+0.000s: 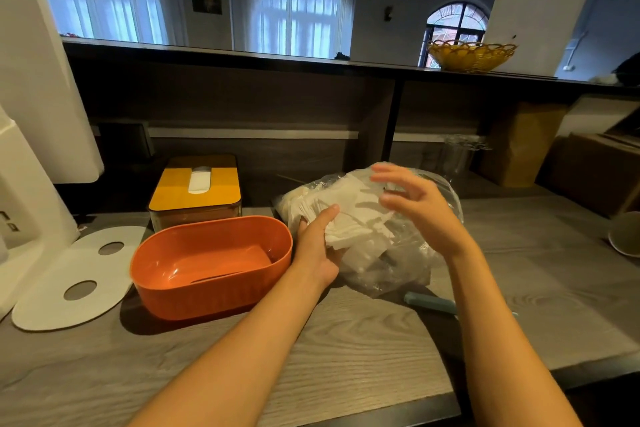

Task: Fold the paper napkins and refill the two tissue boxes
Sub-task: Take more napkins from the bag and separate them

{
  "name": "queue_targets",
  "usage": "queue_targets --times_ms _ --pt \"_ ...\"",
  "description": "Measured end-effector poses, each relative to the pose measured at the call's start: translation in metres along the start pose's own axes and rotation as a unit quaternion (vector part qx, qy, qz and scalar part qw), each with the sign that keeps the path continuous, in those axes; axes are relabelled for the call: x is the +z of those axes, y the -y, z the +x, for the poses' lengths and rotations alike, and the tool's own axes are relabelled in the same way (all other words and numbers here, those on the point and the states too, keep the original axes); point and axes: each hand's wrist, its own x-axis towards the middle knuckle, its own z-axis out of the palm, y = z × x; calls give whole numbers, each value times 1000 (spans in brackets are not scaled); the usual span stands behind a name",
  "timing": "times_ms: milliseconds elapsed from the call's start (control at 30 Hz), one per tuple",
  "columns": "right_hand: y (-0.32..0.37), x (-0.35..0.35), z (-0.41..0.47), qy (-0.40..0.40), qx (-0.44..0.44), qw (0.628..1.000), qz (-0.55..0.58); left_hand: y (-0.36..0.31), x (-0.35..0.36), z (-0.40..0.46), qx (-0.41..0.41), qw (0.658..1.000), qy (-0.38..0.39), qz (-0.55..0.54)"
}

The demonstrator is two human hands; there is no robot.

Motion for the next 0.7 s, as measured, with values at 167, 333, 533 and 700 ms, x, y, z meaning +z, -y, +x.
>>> queue_targets --times_ms 167,333,533,700 --pt "-6 0 -1 110 21 990 -85 -3 -1 -3 -15 998 12 -61" --pt "-3 -6 -4 39 30 999 -15 -2 0 -1 -3 998 8 -59" --pt "-2 -5 -4 50 1 997 -56 -1 -3 -1 -18 998 15 -56" --pt "-4 0 -2 27 18 999 -30 -2 -3 -6 -52 997 46 -40"
